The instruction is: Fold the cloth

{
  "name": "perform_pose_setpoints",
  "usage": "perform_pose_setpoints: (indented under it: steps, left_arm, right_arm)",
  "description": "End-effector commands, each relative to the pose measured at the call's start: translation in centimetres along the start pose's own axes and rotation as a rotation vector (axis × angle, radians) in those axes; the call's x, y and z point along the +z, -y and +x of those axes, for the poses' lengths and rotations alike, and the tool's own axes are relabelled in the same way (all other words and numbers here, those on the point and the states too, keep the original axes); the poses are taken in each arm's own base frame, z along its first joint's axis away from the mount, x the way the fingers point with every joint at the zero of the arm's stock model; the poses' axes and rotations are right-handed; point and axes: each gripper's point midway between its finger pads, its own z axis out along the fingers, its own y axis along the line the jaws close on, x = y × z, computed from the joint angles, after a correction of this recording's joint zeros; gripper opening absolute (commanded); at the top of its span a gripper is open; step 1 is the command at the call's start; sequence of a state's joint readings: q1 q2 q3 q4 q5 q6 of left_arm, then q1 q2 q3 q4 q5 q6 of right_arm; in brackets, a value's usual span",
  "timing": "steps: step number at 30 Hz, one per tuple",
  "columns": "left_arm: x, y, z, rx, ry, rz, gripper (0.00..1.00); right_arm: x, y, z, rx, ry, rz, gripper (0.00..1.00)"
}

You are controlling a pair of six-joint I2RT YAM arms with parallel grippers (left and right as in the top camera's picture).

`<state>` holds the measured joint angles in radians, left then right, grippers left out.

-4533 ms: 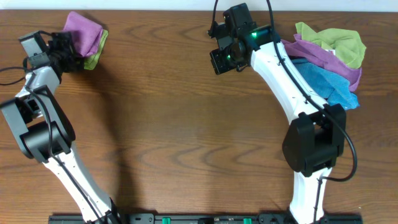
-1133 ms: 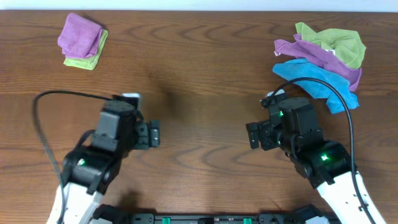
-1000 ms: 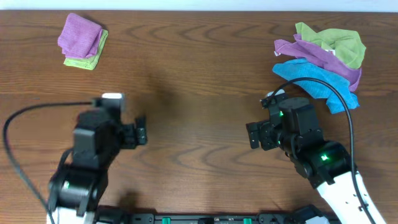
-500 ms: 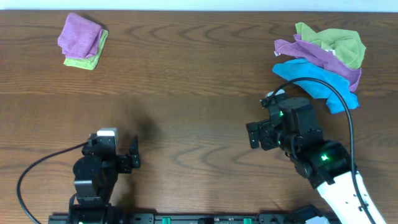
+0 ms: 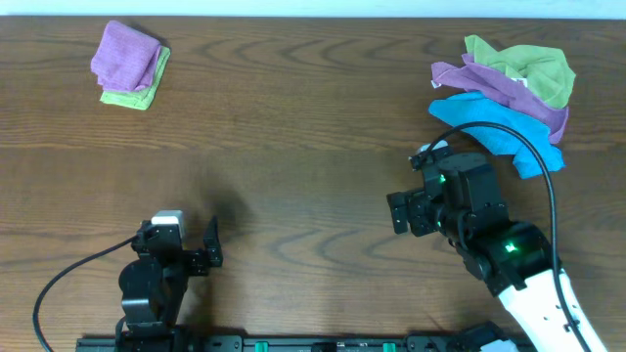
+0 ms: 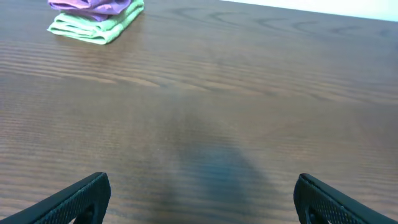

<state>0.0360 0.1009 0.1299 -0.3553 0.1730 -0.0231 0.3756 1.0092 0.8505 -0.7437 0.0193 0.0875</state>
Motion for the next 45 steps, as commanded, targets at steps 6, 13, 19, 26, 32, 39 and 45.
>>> perform_pose_setpoints:
  steps: [6, 13, 19, 26, 32, 39, 45]
  left_arm:
    - [0.0, -0.4, 0.0, -0.011, 0.027, -0.011, 0.95]
    - [-0.4, -0.2, -0.9, -0.005, 0.077, -0.006, 0.95]
    - [-0.4, -0.3, -0.9, -0.001, 0.076, -0.013, 0.95]
    - [-0.4, -0.3, -0.9, -0.001, 0.075, -0.013, 0.95]
    - [-0.4, -0.4, -0.9, -0.001, 0.075, -0.014, 0.95]
    - [-0.4, -0.4, -0.9, -0.001, 0.075, -0.014, 0.95]
    - [-0.4, -0.3, -0.9, -0.001, 0.075, -0.013, 0.95]
  right_arm:
    - [-0.3, 0.0, -0.2, 0.009, 0.011, 0.003, 0.99]
    - [-0.3, 0.0, -0.2, 0.009, 0.011, 0.003, 0.99]
    - [-0.3, 0.0, -0.2, 0.009, 0.011, 0.003, 0.99]
    - [-0.3, 0.0, -0.2, 0.009, 0.011, 0.003, 0.99]
    - [-0.3, 0.0, -0.2, 0.009, 0.012, 0.003, 0.99]
    - [-2.1, 1.3, -0.7, -0.053, 0.078, 0.059, 0.99]
    - [-6.6, 5.9, 1.7, -0.046, 0.267, 0.206, 0.99]
